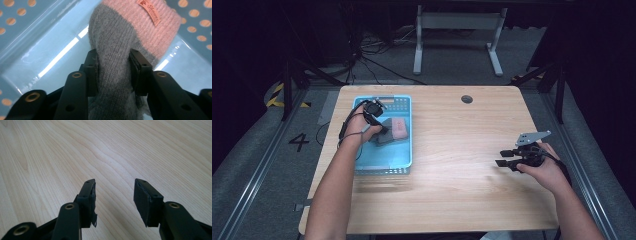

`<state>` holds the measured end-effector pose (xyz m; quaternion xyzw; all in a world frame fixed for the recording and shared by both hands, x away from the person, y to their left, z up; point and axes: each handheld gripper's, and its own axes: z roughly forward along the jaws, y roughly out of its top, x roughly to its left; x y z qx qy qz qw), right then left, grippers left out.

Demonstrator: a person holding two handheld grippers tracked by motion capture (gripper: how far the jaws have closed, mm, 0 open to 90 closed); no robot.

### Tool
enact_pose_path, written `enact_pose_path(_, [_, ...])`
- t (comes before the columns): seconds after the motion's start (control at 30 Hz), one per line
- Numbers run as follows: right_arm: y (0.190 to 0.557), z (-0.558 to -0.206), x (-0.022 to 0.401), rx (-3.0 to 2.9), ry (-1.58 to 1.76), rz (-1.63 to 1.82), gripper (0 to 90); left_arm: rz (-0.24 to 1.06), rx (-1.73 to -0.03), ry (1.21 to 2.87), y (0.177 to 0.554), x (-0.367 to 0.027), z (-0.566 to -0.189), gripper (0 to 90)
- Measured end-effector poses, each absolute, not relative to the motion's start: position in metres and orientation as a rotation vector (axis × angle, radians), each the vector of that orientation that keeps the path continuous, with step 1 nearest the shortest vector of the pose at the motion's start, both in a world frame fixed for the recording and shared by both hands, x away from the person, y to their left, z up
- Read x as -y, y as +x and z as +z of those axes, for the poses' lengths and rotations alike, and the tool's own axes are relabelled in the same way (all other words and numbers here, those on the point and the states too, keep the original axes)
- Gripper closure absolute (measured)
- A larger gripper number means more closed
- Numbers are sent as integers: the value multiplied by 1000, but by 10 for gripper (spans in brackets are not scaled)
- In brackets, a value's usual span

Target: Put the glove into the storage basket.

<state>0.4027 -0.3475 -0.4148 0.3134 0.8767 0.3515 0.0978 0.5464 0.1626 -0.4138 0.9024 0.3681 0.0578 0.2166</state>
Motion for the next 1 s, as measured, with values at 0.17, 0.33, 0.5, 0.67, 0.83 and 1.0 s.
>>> enact_pose_path(0.17, [403,-414,347,-2595,926,1043,534,246,-1011,2512,546,-161,-415,497])
enact_pose_path(0.33, [403,-414,345,-2601,916,1041,531,317,-1030,2468,541,-160,-408,382])
enact_pose_path(0.5, [405,-414,344,-2603,909,1041,526,328,-1008,2411,524,-157,-387,349])
enact_pose_path(0.67, [407,-414,341,-2611,905,1041,519,318,-939,2339,494,-147,-359,336])
enact_pose_path(0.83, [408,-413,340,-2613,903,1038,515,283,-892,2334,460,-133,-343,316])
enact_pose_path(1.0, [407,-413,339,-2615,897,1037,512,260,-821,2320,429,-122,-336,313])
